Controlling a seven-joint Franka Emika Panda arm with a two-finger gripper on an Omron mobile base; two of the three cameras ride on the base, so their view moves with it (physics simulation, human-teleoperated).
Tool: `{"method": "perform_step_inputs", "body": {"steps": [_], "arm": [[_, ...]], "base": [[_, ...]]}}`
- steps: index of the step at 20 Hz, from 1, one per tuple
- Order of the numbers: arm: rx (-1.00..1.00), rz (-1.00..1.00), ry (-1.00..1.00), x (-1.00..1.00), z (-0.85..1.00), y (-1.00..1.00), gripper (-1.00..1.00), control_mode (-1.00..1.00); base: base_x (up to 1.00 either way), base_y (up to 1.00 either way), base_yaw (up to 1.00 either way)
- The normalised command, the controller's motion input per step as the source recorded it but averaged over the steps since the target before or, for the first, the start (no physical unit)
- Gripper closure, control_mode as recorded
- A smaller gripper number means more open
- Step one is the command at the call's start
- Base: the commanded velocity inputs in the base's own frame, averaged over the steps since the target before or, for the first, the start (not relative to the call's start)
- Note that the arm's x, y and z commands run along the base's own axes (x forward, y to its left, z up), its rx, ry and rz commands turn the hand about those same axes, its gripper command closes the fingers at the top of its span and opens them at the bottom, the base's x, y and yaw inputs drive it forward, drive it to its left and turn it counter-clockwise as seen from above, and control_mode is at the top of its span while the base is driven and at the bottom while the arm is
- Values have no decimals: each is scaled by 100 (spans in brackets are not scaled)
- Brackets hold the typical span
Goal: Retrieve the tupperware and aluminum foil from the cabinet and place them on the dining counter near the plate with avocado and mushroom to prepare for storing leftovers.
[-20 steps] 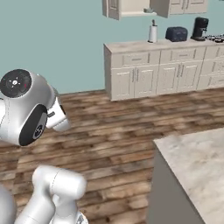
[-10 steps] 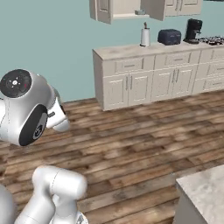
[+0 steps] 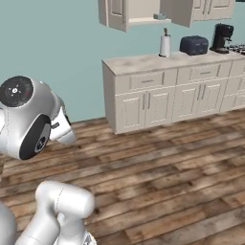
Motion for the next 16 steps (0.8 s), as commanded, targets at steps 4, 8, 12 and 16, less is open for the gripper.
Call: {"method": "perform_step_inputs", "body": {"steps": [4,8,12,16], "arm": [[0,0,0,0,0,0,-100,100],[0,0,0,0,0,0,-100,100],[0,0,0,0,0,0,-100,100],[0,0,0,0,0,0,-100,100]], "base": [[100,-5,8],[100,-29,6],[100,-50,4],[100,-58,2]]}}
